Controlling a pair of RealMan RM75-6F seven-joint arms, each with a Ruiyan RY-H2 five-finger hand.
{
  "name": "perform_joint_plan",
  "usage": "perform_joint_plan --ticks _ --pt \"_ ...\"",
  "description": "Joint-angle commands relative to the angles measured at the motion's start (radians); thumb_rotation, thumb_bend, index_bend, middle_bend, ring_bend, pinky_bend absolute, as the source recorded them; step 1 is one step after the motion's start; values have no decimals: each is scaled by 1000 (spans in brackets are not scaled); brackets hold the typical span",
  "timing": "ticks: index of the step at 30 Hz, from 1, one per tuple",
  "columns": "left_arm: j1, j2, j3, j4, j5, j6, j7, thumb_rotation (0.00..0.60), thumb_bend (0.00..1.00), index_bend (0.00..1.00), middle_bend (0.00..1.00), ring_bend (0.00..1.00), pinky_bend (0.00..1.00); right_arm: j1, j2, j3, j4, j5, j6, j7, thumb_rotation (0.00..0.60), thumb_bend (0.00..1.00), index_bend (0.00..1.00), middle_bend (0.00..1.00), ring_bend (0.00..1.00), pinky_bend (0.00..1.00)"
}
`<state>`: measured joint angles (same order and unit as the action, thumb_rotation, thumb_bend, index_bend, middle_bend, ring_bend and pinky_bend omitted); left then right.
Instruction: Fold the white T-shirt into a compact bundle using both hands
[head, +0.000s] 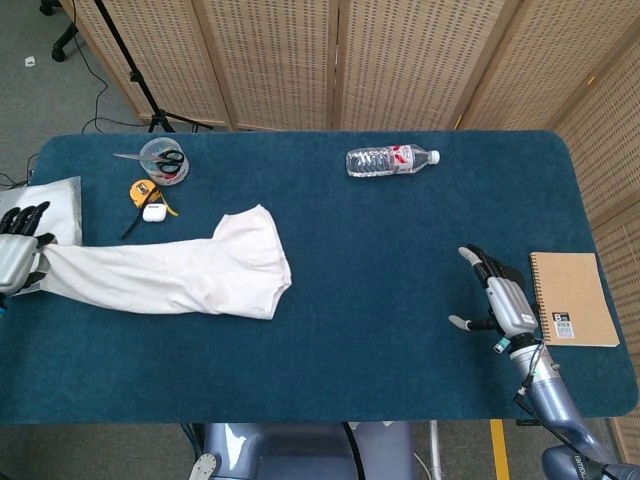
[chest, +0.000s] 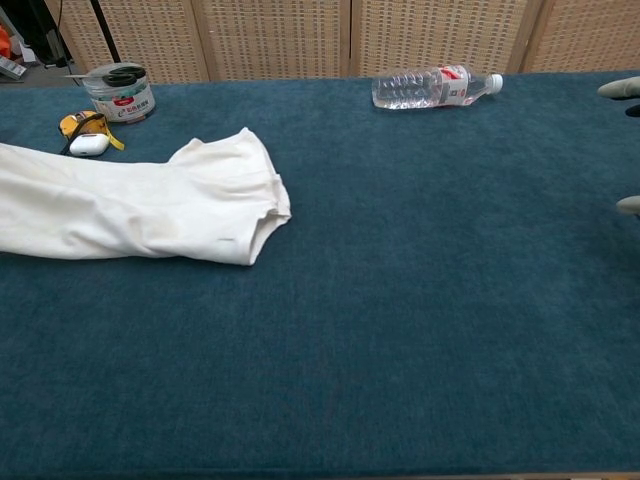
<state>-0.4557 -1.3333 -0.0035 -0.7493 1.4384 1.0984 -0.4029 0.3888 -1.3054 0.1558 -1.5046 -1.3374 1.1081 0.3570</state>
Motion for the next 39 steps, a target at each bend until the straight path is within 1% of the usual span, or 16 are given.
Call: perform_joint_plan --ticks 1,6,10,14,18,23,25,34,39 --pt "22 11 -7 31 -21 -20 -14 600 644 757 0 0 0 -1 1 1 -1 -1 2 1 600 0 0 0 0 0" --pt "30 1 -12 72 -33 -48 -32 600 645 757 0 0 0 0 2 0 0 -1 -2 3 600 0 0 0 0 0" --pt "23 -16 -21 80 -16 -19 -37 600 644 757 0 0 0 0 3 0 -2 -1 -2 3 600 0 0 0 0 0" --pt "-19 -37 -37 39 22 35 -3 600 644 757 0 0 0 -1 6 1 -6 -3 2 8 600 0 0 0 0 0" --pt "-77 -61 -51 -17 52 43 82 600 644 759 0 0 0 -3 11 0 -11 -8 5 13 600 0 0 0 0 0" --pt "-174 -119 -60 -75 80 -27 235 600 644 759 0 0 0 -5 19 2 -16 -11 10 27 600 0 0 0 0 0" --pt "-209 -150 -68 -83 77 -63 297 600 643 759 0 0 0 -6 23 4 -17 -10 10 35 600 0 0 0 0 0" --pt "-306 -256 -96 -69 51 -158 461 600 633 759 0 0 0 -6 33 6 -18 -12 7 62 600 0 0 0 0 0" --pt "-340 -300 -85 -51 57 -194 512 600 618 759 0 0 0 -6 35 8 -15 -11 6 70 600 0 0 0 0 0"
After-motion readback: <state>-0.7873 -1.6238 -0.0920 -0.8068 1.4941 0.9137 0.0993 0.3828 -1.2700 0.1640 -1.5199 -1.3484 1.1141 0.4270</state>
